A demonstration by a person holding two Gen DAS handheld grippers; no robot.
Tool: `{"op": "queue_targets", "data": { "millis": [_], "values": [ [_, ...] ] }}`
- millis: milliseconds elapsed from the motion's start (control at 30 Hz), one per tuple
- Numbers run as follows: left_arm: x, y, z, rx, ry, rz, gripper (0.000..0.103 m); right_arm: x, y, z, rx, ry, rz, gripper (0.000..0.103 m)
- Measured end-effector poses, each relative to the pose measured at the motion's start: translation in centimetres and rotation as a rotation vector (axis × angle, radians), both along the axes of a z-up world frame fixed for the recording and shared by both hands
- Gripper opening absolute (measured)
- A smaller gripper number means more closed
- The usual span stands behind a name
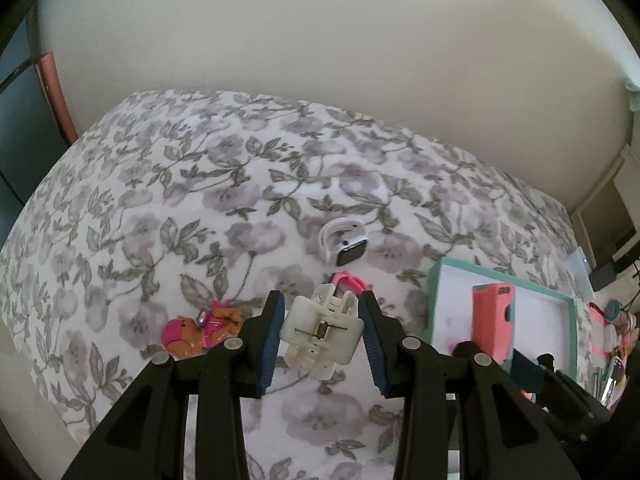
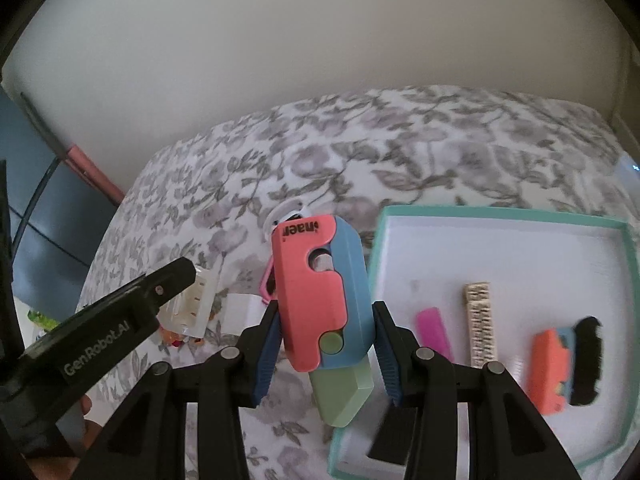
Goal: Organize rigid objects
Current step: 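Lift and carry the pink-blue toy knife and white clip into the tray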
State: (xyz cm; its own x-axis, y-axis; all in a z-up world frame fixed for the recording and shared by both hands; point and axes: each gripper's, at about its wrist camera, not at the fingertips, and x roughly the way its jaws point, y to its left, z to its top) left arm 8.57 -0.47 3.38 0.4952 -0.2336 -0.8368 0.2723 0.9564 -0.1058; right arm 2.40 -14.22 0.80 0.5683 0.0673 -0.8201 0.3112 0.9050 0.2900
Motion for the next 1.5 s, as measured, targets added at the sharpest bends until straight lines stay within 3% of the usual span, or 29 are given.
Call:
{"op": "queue_targets", "data": {
  "millis": [433, 867, 1033, 1500],
  "values": [
    [-2.9, -5.2, 0.4, 0.029, -0.019, -0.093, 0.04, -4.1, -5.4, 1.7, -0.006, 0.033, -0.116, 0.046],
    [-7.7, -13.9, -1.8, 0.074, 0.017, -0.308, 0.04, -9.1, -15.0, -0.1, 0.001, 0.096, -0.345, 0.047],
    [-8.7, -15.6, -2.2, 0.092, 0.018, -0.342, 0.04, -10.9, -17.7, -0.6, 0.008, 0.112, -0.407, 0.046],
    [-9.1, -16.9, -3.8, 0.125, 0.043, -0.36, 0.04, -11.6, -19.5, -2.8, 0.011, 0.169, -0.416, 0.047]
  ]
}}
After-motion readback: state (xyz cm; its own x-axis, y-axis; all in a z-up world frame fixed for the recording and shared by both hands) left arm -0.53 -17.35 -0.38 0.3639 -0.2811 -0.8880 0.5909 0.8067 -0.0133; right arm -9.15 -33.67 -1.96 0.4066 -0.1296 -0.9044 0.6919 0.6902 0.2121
